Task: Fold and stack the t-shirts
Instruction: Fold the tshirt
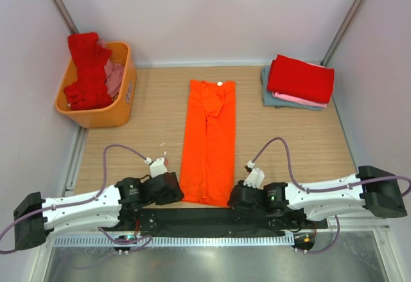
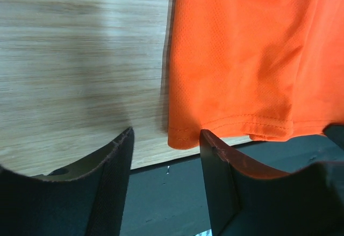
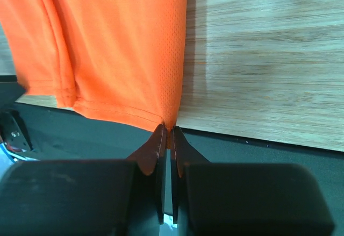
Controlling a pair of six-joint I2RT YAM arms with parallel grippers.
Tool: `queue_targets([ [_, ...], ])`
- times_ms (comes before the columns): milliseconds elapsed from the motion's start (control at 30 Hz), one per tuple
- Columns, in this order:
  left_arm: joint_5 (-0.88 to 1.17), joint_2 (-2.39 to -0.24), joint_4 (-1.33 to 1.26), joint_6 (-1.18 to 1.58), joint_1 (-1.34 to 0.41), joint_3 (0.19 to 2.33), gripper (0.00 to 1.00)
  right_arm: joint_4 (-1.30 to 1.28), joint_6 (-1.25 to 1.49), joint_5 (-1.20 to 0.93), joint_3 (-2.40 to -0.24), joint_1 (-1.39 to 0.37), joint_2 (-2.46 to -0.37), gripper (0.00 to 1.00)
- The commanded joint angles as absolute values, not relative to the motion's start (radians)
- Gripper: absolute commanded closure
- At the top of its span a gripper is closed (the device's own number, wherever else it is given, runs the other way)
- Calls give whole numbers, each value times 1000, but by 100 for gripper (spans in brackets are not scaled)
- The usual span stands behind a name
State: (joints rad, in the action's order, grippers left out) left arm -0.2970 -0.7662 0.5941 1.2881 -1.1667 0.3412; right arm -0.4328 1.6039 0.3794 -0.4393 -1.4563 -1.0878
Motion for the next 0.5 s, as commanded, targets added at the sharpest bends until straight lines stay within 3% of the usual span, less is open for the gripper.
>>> queue_targets([
  [0, -282, -801, 499, 1318, -1181, 324, 47, -453, 1621, 442, -430, -1462, -1060, 94],
  [167, -281, -842, 459, 1331, -1183, 307, 49, -434, 1617, 439, -411, -1463, -1048, 96],
  [267, -282, -853, 448, 1333, -1183, 305, 57, -426, 1618, 439, -400, -1462, -1037, 98],
  [400, -275, -864, 443, 1335, -1189, 311, 93, -425, 1617, 439, -394, -1462, -1022, 99],
  [467, -275, -865, 442, 1333, -1193, 318, 98, -429, 1612, 440, -396, -1462, -1014, 99],
])
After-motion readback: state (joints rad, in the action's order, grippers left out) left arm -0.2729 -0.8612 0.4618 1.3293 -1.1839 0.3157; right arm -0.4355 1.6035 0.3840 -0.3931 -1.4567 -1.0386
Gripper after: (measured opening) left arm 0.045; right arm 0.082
